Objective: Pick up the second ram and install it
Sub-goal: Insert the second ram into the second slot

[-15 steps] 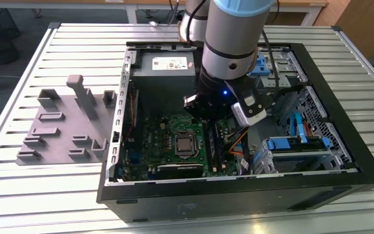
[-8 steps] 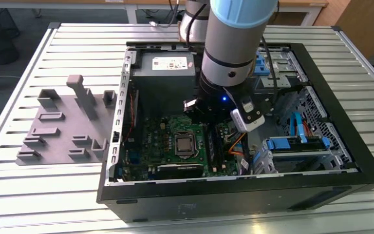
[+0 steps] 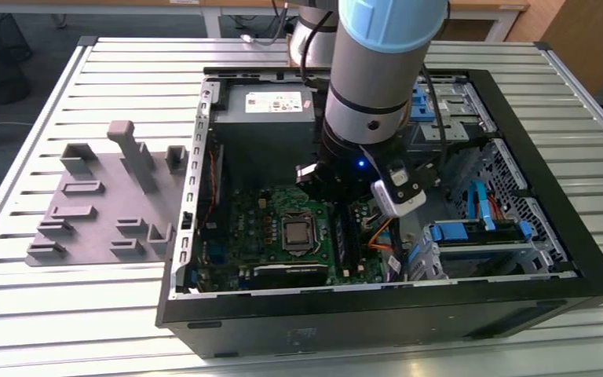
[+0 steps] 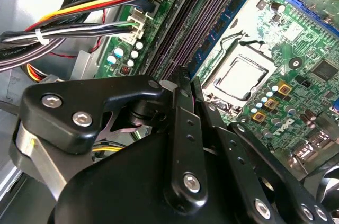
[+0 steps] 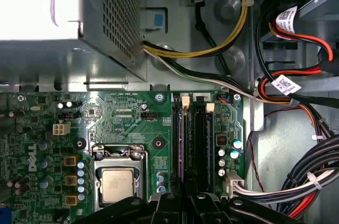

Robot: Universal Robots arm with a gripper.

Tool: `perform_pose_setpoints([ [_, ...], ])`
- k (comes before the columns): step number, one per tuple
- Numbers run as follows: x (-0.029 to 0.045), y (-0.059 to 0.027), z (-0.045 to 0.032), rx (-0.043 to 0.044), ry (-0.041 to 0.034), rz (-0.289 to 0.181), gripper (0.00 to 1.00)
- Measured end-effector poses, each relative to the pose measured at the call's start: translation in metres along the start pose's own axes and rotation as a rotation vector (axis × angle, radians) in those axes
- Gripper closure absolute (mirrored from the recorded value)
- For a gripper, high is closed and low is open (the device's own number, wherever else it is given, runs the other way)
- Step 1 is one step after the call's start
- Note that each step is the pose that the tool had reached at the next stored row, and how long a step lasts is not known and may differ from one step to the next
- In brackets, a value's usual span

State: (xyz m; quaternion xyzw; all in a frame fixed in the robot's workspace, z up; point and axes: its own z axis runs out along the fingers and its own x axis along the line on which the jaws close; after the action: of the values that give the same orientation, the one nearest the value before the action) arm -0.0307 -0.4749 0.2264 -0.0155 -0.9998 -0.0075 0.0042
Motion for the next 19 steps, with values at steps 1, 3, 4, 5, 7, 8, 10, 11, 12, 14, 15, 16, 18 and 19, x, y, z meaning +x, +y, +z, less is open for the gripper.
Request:
perform_pose_setpoints([
  [1, 0.0, 0.0, 0.0, 0.0, 0.0, 0.0, 0.86],
  [3, 0.0, 0.0, 0.0001, -0.0001, -0.0001, 0.0, 0.86],
  [4, 0.0, 0.0, 0.0001, -0.0001, -0.0001, 0.0, 0.86],
  [5, -0.0004, 0.0, 0.0001, 0.0, 0.0, 0.0, 0.86],
  [7, -0.0028, 0.0001, 0.0004, -0.0001, 0.0, 0.0, 0.86],
  [8, -0.0038, 0.0001, 0.0008, -0.0002, 0.0, 0.0, 0.86],
  [10, -0.0045, 0.0001, 0.0017, -0.0002, 0.0001, 0.0, 0.86],
  [11, -0.0046, 0.0001, 0.0022, -0.0001, 0.0001, 0.0, 0.86],
  [12, -0.0047, 0.0001, 0.0027, -0.0001, 0.0001, 0.0, 0.86],
  [14, -0.0052, 0.0001, 0.0037, -0.0001, 0.0004, 0.0, 0.86],
  [15, -0.0053, 0.0, 0.0043, -0.0001, 0.0006, 0.0, 0.86],
  [16, -0.0054, 0.0, 0.0051, -0.0001, 0.0009, 0.0, 0.86],
  [18, -0.0054, 0.0, 0.0065, -0.0001, 0.0012, 0.0, 0.86],
  [19, -0.0054, -0.0001, 0.0069, 0.0, 0.0012, 0.0, 0.86],
])
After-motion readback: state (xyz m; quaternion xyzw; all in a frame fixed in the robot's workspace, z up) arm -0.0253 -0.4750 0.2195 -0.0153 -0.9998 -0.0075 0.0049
